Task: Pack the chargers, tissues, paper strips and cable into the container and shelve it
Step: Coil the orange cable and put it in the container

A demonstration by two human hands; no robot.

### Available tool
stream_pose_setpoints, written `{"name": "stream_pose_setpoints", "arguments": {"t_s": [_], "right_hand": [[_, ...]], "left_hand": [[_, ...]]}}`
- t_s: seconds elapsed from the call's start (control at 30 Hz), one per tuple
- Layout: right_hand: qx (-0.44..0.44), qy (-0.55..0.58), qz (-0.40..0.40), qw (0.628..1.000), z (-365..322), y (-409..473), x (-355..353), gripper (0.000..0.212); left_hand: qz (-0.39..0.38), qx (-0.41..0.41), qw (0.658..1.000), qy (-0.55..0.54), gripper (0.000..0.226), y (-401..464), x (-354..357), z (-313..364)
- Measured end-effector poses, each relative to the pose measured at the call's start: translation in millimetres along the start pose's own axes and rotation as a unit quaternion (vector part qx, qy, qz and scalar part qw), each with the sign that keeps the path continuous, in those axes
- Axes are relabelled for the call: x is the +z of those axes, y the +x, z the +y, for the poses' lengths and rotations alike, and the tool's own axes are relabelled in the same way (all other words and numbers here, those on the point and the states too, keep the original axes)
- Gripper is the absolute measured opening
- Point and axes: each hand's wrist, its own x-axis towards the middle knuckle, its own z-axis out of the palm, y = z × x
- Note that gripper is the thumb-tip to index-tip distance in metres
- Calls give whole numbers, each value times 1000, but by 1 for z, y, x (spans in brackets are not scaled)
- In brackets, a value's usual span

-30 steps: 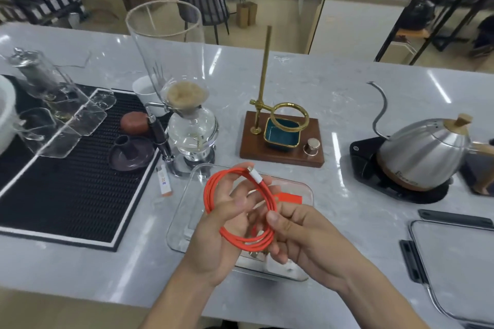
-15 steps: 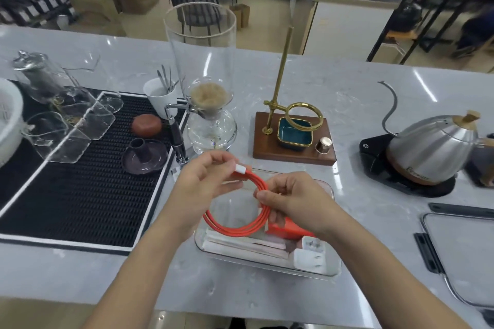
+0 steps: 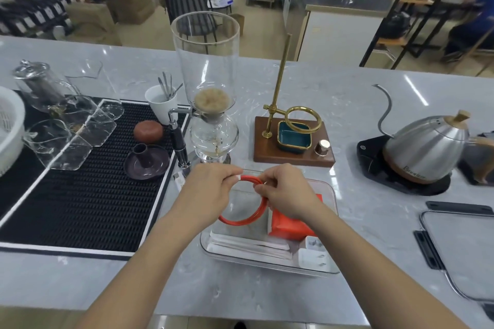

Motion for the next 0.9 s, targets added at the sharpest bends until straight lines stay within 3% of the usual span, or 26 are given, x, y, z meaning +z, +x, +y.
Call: {"name": "stream_pose_setpoints", "arguments": {"t_s": [0.1,0.23,0.33,0.5,0.9], "right_hand": [[-5,-34,8,999,-1,7,7,10],[-1,-79,6,997,0,12,17,11],[-3,-131,-2,991,1,14,22,11],[-8,-195,-10,981,1,17,29,13],[-3,-298,-20,954,-11,19,43,17]], "left_hand": [[-72,-20,988,132,14,9,5,-1],[-217,-31,919,329,23,17,10,15],[-215,4,893,394,33,16,17,15],[-212,12,883,420,37,11,24,11],[-222,13,855,468,29,11,41,7]]}}
